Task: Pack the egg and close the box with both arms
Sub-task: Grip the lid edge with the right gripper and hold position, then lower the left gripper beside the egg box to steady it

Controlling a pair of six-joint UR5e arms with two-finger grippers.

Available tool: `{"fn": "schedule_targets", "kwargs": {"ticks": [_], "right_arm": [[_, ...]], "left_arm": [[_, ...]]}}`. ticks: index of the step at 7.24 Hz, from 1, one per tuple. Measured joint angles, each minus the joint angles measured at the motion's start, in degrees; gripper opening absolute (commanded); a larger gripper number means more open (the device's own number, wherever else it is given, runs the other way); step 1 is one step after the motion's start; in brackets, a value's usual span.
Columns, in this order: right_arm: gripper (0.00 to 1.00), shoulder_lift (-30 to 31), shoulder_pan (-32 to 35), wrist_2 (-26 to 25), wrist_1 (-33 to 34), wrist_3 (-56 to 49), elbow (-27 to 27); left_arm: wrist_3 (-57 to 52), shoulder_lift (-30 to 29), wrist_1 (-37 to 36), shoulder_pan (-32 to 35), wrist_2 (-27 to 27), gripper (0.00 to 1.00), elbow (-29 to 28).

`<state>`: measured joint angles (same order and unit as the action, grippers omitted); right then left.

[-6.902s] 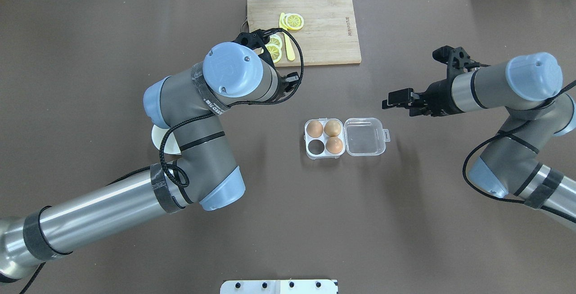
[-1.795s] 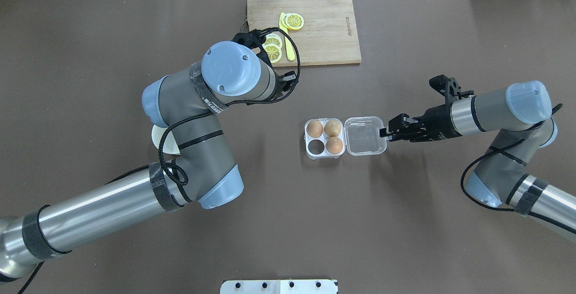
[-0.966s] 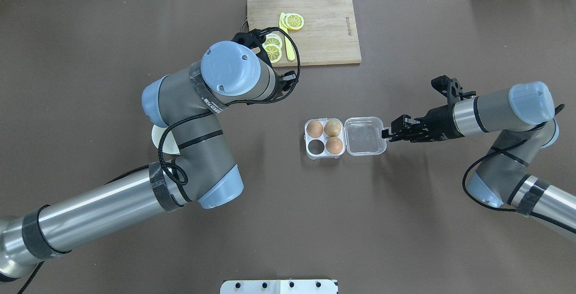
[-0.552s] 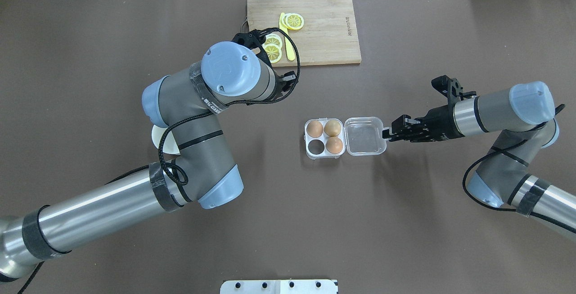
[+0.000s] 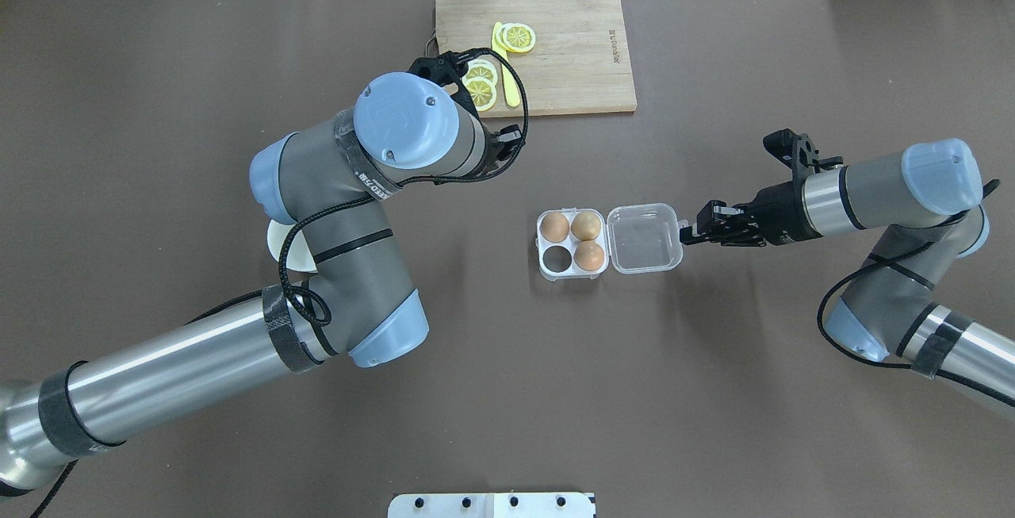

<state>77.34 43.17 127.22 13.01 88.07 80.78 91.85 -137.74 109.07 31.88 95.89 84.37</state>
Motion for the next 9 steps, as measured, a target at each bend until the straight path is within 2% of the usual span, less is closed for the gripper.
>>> {"fn": "schedule_targets", "kwargs": {"ticks": [6, 9], "right_arm": [[0.05, -0.1, 0.1, 0.0, -0.4, 1.1, 0.7], [0.05, -0.2, 0.1, 0.0, -0.4, 1.1, 0.8]], "left_arm": [[0.7, 0.8, 0.4, -1.4, -0.1, 0.0, -1.1], [3.5, 0.8, 6.0, -4.0, -0.4, 0.0, -5.8]]}}
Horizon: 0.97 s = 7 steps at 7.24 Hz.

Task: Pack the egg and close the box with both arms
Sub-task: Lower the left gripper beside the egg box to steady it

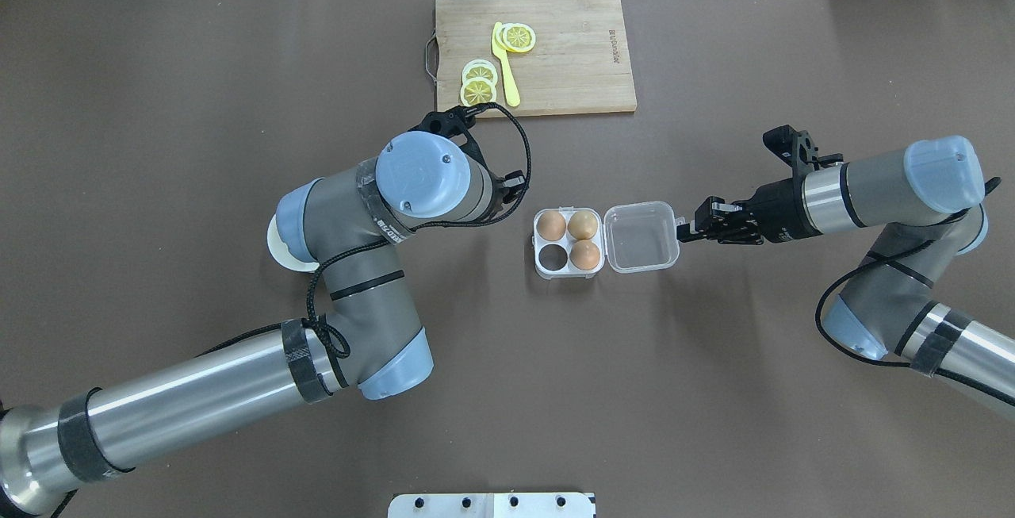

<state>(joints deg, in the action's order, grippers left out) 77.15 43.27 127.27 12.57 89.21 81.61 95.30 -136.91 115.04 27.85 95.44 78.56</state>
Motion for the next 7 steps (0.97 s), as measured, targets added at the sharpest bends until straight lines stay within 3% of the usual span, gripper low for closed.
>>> {"fn": "schedule_targets", "kwargs": {"ticks": [4, 7], "right_arm": [[0.05, -0.1, 0.5, 0.0, 0.0, 0.1, 0.3], [0.05, -0.2, 0.6, 0.0, 0.0, 0.5, 0.8]], "left_arm": [[2.1, -0.5, 2.1, -1.4, 0.0, 0.0, -1.4], [2.3, -0.4, 8.1, -2.3, -0.1, 0.0, -3.3]]}}
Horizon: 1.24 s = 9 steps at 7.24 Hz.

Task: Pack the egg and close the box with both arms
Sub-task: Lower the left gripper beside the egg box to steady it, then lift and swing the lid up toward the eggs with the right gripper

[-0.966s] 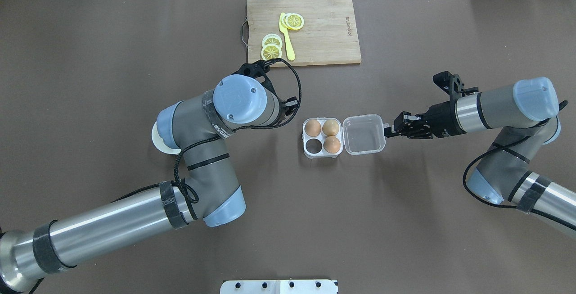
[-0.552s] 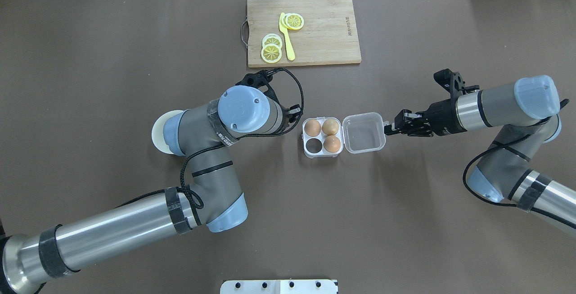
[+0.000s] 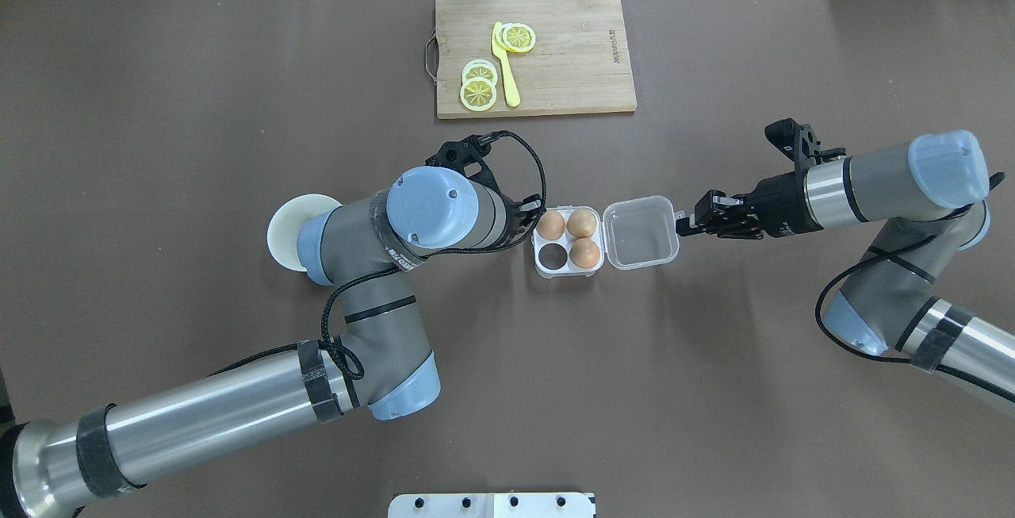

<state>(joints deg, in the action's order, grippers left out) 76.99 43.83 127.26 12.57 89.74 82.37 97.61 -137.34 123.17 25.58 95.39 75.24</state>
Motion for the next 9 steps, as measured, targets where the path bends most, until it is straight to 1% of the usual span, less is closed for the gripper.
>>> {"fn": "schedule_targets", "kwargs": {"ticks": [2, 6, 9], "right_arm": [[0.05, 0.0, 0.2, 0.1, 0.0, 0.1, 0.3], [0.05, -0.1, 2.1, 2.0, 0.1, 0.4, 1.0], [0.05, -0.2, 2.3, 2.2, 0.1, 0.5, 1.1]], "left_arm": [[0.0, 0.0, 1.5, -0.1, 0.0, 0.0, -0.6], [0.0, 0.0, 1.8, -0.2, 0.0, 0.0, -0.6], [0.3, -0.2, 2.9, -0.3, 0.0, 0.0, -0.9]]}}
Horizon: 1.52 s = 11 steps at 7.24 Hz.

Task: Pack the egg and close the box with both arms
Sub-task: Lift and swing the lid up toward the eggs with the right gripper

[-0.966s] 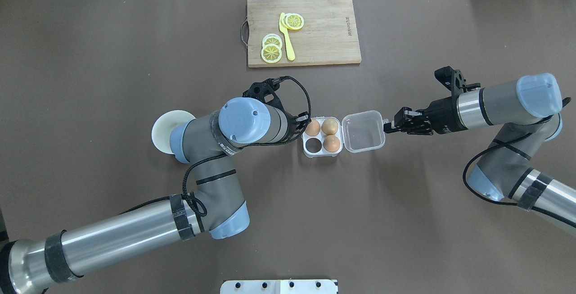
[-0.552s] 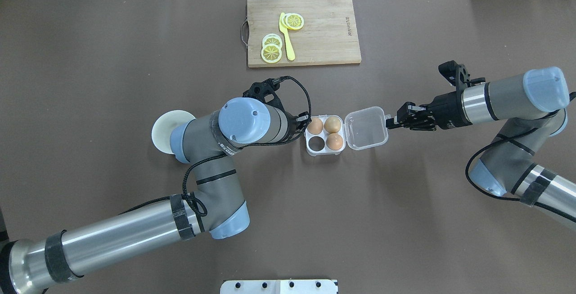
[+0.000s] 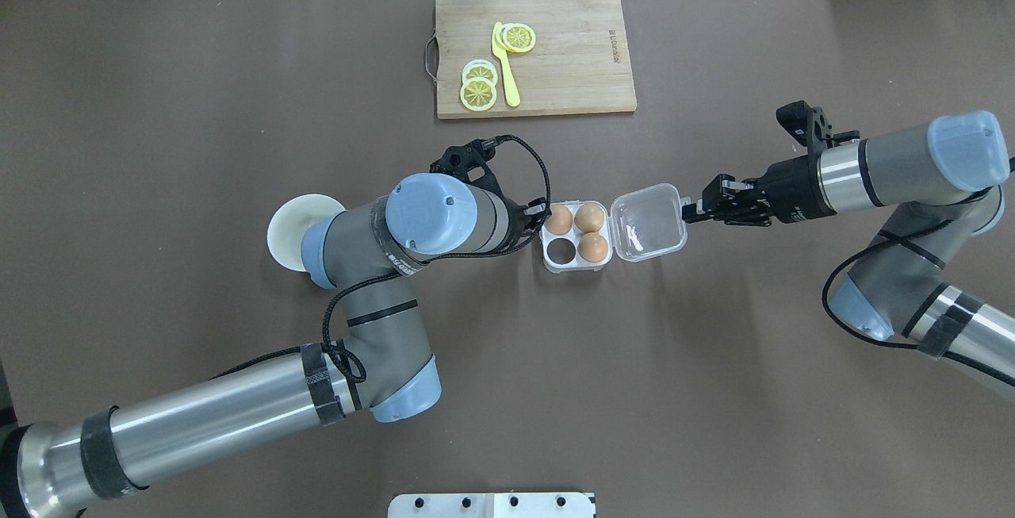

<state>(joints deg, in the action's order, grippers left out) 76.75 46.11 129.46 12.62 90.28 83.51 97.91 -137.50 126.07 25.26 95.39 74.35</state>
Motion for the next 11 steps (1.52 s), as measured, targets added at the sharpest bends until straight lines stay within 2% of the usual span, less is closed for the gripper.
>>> {"fn": "schedule_targets", "kwargs": {"ticks": [11], "right_arm": [[0.05, 0.0, -0.2, 0.0, 0.0, 2.0, 3.2]], "left_arm": [[1.6, -0.8, 3.2, -0.1, 0.0, 0.0, -2.2]]}}
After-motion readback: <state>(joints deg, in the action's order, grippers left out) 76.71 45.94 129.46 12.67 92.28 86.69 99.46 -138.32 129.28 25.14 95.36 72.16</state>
